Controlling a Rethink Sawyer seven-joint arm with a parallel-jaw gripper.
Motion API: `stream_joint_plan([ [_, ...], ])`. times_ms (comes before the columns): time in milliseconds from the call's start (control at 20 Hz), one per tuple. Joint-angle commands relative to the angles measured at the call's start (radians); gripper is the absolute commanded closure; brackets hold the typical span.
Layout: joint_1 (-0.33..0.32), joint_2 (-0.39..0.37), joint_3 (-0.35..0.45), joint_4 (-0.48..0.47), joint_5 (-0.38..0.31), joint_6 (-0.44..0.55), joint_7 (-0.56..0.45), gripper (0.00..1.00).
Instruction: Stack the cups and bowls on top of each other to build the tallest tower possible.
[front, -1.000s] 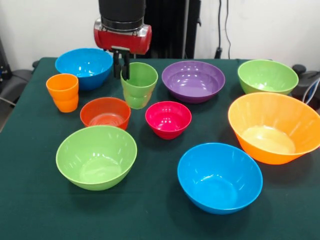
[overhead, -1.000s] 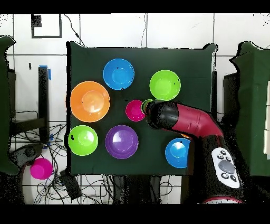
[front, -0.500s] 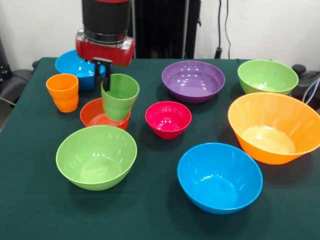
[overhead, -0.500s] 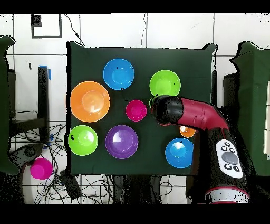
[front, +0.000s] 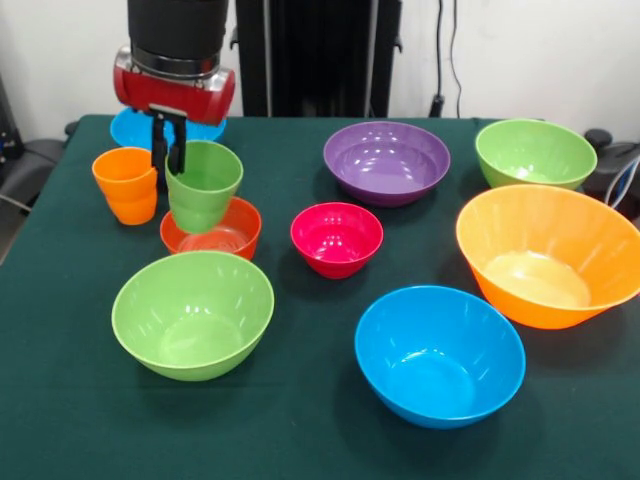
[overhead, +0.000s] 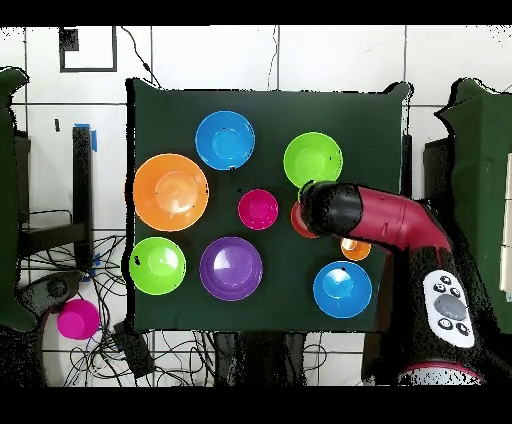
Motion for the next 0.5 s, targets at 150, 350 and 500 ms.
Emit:
stream_joint_plan([
  [150, 0.030, -0.051, -0.014, 0.108, -0.051, 0.174, -0.007, 1.00],
  [350, 0.035, -0.079, -0.024, 0.156, -0.039, 0.161, 0.015, 1.00],
  [500, 0.042, -0.083, -0.031, 0.170, -0.038, 0.152, 0.027, 1.00],
])
